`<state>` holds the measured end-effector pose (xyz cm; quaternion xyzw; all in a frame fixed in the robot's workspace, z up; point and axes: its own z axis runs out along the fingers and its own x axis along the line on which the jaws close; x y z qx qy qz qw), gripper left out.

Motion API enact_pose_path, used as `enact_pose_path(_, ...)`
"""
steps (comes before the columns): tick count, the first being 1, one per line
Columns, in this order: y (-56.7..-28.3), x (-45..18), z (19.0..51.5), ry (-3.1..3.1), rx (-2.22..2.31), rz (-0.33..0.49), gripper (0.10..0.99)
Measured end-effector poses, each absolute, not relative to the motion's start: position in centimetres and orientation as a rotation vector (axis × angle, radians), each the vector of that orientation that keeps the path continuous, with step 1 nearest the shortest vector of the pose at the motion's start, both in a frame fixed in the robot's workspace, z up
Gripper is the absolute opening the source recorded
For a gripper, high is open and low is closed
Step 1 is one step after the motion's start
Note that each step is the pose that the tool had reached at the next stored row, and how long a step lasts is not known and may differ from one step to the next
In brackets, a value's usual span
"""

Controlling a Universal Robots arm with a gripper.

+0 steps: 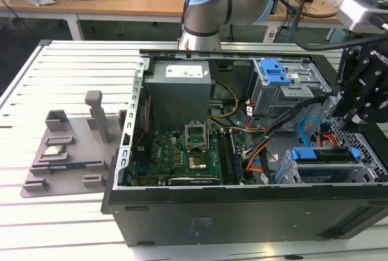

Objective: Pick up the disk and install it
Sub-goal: 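Insert the second disk wire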

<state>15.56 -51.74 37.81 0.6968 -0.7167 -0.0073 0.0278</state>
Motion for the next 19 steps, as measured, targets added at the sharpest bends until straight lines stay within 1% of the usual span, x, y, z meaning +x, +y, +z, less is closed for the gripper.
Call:
enact_pose_path(2, -51.8, 14.7, 37.3, -2.205, 2.159, -0.022, 0.361)
enact_pose_path(3, -51.8, 14.7, 37.3, -2.205, 2.159, -0.022, 0.282)
enact_pose_path(4, -51.9, 14.7, 37.3, -2.205, 2.159, -0.022, 0.161)
enact_pose_path(6, -51.8, 14.7, 37.3, -2.204, 2.159, -0.022, 0.161)
enact_pose_path(7, -51.8, 14.7, 37.3, -2.204, 2.159, -0.022, 0.114)
enact_pose_path(10, -51.9, 14.7, 37.3, -2.204, 2.159, -0.022, 0.102)
enact_pose_path(15, -53.5, 14.7, 37.2, -2.204, 2.160, -0.022, 0.102)
enact_pose_path(19, -53.6, 15.3, 36.6, -2.204, 2.159, -0.023, 0.102)
